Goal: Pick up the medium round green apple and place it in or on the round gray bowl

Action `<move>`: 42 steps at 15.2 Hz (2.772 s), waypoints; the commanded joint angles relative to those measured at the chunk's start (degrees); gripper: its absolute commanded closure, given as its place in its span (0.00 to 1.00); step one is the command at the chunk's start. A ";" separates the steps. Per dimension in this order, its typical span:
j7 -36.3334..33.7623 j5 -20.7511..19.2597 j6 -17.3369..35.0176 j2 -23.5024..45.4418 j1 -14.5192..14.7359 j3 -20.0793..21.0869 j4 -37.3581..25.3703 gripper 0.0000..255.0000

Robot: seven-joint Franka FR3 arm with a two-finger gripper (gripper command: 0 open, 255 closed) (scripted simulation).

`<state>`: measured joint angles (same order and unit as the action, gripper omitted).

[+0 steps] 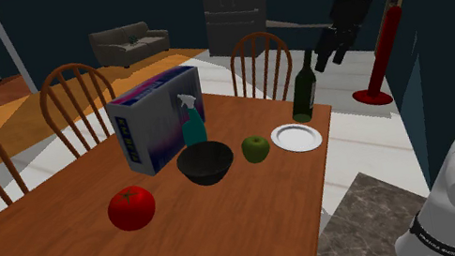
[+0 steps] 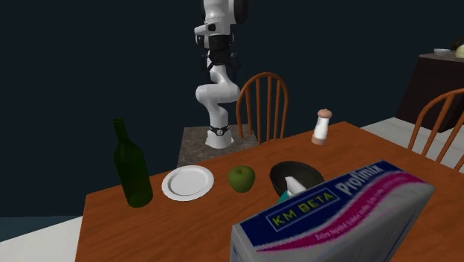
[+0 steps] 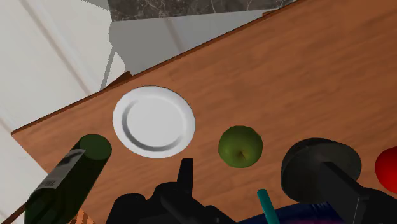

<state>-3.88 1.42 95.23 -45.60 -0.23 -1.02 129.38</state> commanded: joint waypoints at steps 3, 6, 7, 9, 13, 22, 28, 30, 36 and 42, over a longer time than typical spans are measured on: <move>2.38 -0.28 3.72 2.12 0.84 -0.46 1.75 0.00; 5.93 -0.63 9.27 5.84 2.09 -1.11 3.82 0.00; 7.10 -0.72 11.11 7.21 2.51 -1.32 4.36 0.00; 9.43 -0.88 14.74 10.15 3.36 -1.74 5.21 0.00; 14.12 -0.99 21.78 16.70 4.99 -2.44 6.03 0.00; 24.72 -0.22 35.79 33.85 8.43 -3.29 3.70 0.00; 26.84 0.35 41.01 39.24 8.97 -3.23 3.69 0.00; 26.96 0.51 42.53 40.35 9.01 -3.23 4.11 0.00; 27.06 0.65 43.73 41.25 9.04 -3.23 4.40 0.00; 27.05 0.65 43.72 41.25 9.04 -3.23 4.40 1.00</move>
<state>23.17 2.08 138.95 -4.36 8.81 -4.25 133.78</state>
